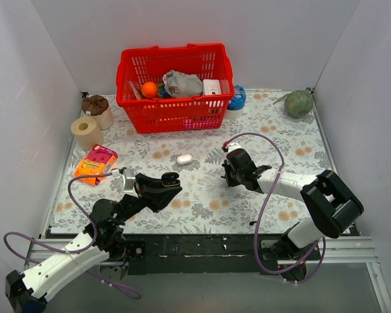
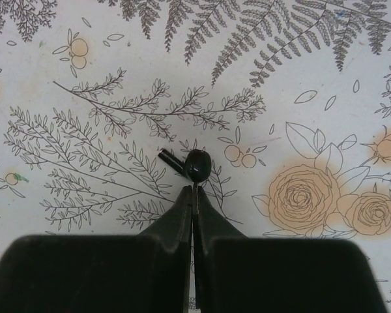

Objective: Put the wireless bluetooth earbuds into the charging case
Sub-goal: Adjust the earbud at the center of the board.

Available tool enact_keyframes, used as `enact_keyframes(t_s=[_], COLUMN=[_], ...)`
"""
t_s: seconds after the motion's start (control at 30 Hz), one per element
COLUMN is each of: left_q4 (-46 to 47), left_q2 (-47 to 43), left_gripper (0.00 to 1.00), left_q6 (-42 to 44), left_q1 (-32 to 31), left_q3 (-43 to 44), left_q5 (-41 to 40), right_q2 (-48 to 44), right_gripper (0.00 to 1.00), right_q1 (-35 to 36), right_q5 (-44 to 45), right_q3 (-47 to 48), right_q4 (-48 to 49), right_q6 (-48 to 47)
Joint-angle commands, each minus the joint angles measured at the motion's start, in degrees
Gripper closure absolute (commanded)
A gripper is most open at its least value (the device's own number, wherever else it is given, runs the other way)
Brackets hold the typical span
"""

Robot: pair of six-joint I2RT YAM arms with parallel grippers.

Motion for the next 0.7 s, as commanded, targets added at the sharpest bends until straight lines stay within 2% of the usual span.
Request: enact_keyframes(t_s=[0.0,0.27,0.57,0.67], left_q4=[0.6,0.4,-0.3,-0.7], left_q2=[-0.2,-0.9,-1.5,-2.0], left_gripper=[1.0,1.0,1.0,1.0], left_q6=[0.5,0.2,0.2,0.1], left_q1=[-0.2,-0.2,-0.2,-0.2], left_q3=[1.0,0.4,0.4,0.2], left_q5=[0.2,0.0,-0.1,-0.3], right_q2=[3.4,3.6,9.1,9.6], right_gripper=[0.99,0.99,0.99,0.99], right_q1=[-1.9,-2.9,-2.9,-3.0], right_q5=[0.7,-1.1,-4.8,-3.1], right_q3=[-0.4,1.3,7.3,8.4], right_q4=[-7.1,-4.9,-4.7,-5.1], right_q6=[-0.7,-3.1,-5.8,-6.1])
